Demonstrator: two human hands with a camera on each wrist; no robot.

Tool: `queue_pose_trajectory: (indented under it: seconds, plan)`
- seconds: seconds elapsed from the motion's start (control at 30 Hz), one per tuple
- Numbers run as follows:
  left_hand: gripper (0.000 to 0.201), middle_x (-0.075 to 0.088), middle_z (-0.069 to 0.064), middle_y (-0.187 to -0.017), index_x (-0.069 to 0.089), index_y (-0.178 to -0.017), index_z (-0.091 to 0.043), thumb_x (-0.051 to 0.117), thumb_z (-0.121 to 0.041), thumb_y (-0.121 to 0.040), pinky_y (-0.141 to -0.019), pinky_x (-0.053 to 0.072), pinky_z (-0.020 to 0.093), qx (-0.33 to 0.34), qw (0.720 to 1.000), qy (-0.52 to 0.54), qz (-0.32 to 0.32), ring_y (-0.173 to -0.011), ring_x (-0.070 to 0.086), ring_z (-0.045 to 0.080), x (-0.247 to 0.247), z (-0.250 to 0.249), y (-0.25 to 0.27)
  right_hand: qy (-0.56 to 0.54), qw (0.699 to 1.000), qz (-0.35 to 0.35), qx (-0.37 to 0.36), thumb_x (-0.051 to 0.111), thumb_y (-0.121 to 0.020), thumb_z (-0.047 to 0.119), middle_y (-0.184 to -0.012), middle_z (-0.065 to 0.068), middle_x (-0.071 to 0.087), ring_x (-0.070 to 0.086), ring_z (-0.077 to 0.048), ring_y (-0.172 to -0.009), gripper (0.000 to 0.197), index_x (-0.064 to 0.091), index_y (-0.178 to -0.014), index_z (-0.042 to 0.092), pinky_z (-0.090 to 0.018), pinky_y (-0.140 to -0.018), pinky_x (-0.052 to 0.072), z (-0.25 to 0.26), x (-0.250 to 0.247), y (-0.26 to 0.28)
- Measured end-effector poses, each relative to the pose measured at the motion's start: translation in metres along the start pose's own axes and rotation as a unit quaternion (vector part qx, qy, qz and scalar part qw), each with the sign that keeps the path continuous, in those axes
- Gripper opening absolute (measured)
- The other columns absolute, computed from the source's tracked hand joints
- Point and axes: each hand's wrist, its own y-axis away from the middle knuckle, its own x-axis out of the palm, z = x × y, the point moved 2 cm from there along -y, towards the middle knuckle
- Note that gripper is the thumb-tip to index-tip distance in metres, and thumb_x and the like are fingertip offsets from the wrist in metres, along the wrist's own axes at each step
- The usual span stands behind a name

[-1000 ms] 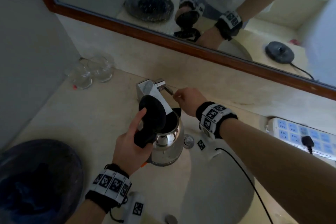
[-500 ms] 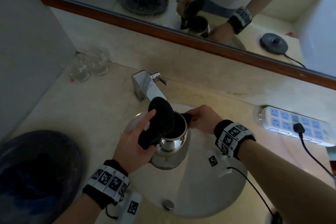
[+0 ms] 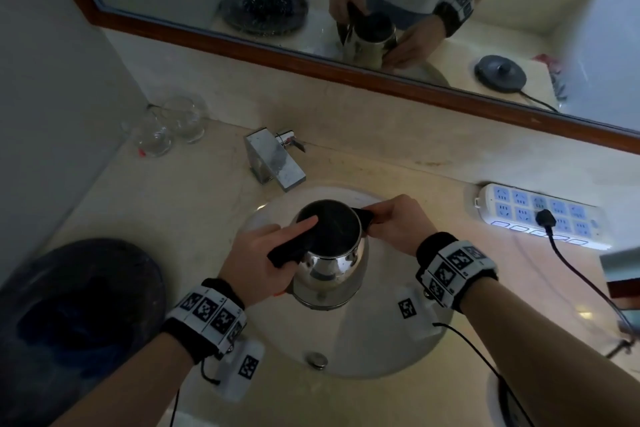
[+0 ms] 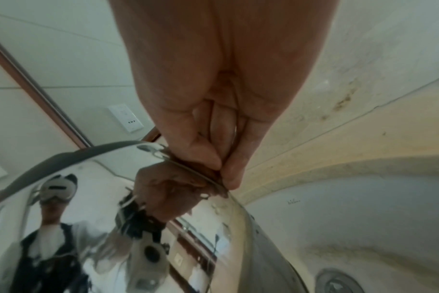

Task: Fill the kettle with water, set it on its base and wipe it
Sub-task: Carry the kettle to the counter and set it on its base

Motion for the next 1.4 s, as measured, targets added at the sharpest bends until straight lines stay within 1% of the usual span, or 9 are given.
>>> queue_pose_trajectory:
  seconds: [0.17, 0.3, 0.43, 0.57, 0.67, 0.77, 0.9, 1.17, 1.4]
  plan:
    - [0.070, 0.071, -0.006, -0.089, 0.054, -0.132, -0.023, 0.063, -0.012, -0.063, -0.065, 0.054, 0.020, 0.043, 0.999, -0.030, -0.009, -0.068, 0.061, 0.004, -0.001, -0.022, -0.004, -0.008, 1.000, -0.028, 0.007, 0.073, -0.075, 0.010, -0.091, 0.000, 0.077, 0.068, -0.010, -0.088, 0.030, 0.077, -0.103, 0.019, -0.021, -0.083, 0.048, -0.002, -0.016, 0.027]
    - [0.061, 0.051, -0.025, -0.067, 0.056, -0.125, -0.015, 0.056, -0.020, -0.064, -0.058, 0.038, 0.002, 0.074, 0.997, 0.011, -0.008, -0.059, 0.050, -0.010, -0.005, -0.050, -0.009, -0.007, 0.997, -0.072, -0.004, 0.070, -0.074, 0.004, -0.087, -0.001, 0.077, 0.068, -0.010, -0.084, 0.032, 0.077, -0.102, 0.018, -0.021, -0.079, 0.048, -0.002, -0.034, 0.052]
    - [0.030, 0.047, -0.016, -0.055, 0.055, -0.108, -0.022, 0.045, -0.025, -0.081, -0.046, 0.042, 0.019, 0.081, 0.995, 0.044, -0.043, -0.048, 0.047, 0.002, -0.003, -0.071, -0.021, -0.010, 0.991, -0.135, -0.001, 0.068, -0.073, 0.003, -0.087, -0.001, 0.078, 0.069, -0.010, -0.084, 0.034, 0.077, -0.102, 0.019, -0.020, -0.080, 0.051, -0.002, -0.057, 0.081]
    - [0.024, 0.042, -0.014, -0.056, 0.046, -0.081, -0.025, 0.031, -0.034, -0.097, -0.049, 0.034, 0.009, 0.099, 0.991, 0.046, -0.078, -0.051, 0.047, 0.002, 0.006, -0.102, -0.048, -0.041, 0.979, -0.199, 0.023, 0.073, -0.074, 0.007, -0.083, 0.002, 0.077, 0.065, 0.005, -0.073, 0.028, 0.078, -0.099, 0.018, 0.002, -0.064, 0.043, -0.014, -0.081, 0.121]
    - [0.024, 0.038, -0.015, -0.057, 0.042, -0.078, -0.024, 0.030, -0.034, -0.097, -0.053, 0.035, 0.008, 0.121, 0.989, 0.051, -0.070, -0.054, 0.047, -0.001, 0.018, -0.136, -0.063, -0.039, 0.965, -0.257, 0.036, 0.078, -0.072, 0.011, -0.079, 0.004, 0.076, 0.055, 0.022, -0.056, 0.025, 0.079, -0.096, 0.018, 0.006, -0.061, 0.040, -0.025, -0.100, 0.155]
    - [0.031, 0.040, -0.013, -0.058, 0.045, -0.079, -0.019, 0.027, -0.037, -0.097, -0.050, 0.030, 0.015, 0.131, 0.988, 0.035, -0.076, -0.050, 0.043, 0.006, 0.043, -0.165, -0.074, -0.021, 0.947, -0.317, 0.058, 0.081, -0.070, 0.014, -0.077, 0.003, 0.077, 0.062, 0.011, -0.063, 0.025, 0.079, -0.094, 0.020, 0.000, -0.063, 0.044, -0.039, -0.119, 0.194]
    - [0.034, 0.049, 0.001, -0.058, 0.051, -0.085, -0.010, 0.029, -0.033, -0.098, -0.049, 0.036, 0.030, 0.124, 0.988, 0.035, -0.082, -0.051, 0.051, 0.029, 0.086, -0.210, -0.081, -0.029, 0.928, -0.361, 0.084, 0.080, -0.069, 0.015, -0.083, -0.001, 0.079, 0.073, -0.014, -0.084, 0.029, 0.079, -0.097, 0.022, -0.029, -0.085, 0.058, -0.070, -0.143, 0.242]
    - [0.031, 0.043, 0.004, -0.056, 0.045, -0.068, -0.006, 0.037, -0.024, -0.092, -0.058, 0.038, 0.045, 0.081, 0.985, 0.153, -0.025, -0.056, 0.043, 0.030, 0.179, -0.267, -0.074, -0.034, 0.911, -0.394, 0.120, 0.074, -0.075, 0.009, -0.084, 0.002, 0.078, 0.071, -0.009, -0.076, 0.027, 0.077, -0.100, 0.017, -0.020, -0.079, 0.056, -0.145, -0.170, 0.314]
    - [0.030, 0.034, 0.001, -0.053, 0.034, -0.058, -0.014, 0.041, -0.013, -0.088, -0.056, 0.035, 0.046, 0.055, 0.982, 0.177, 0.017, -0.056, 0.032, 0.023, 0.244, -0.278, -0.053, -0.055, 0.897, -0.414, 0.141, 0.070, -0.075, 0.007, -0.079, -0.001, 0.078, 0.072, -0.018, -0.073, 0.027, 0.078, -0.097, 0.018, -0.027, -0.075, 0.057, -0.208, -0.161, 0.341]
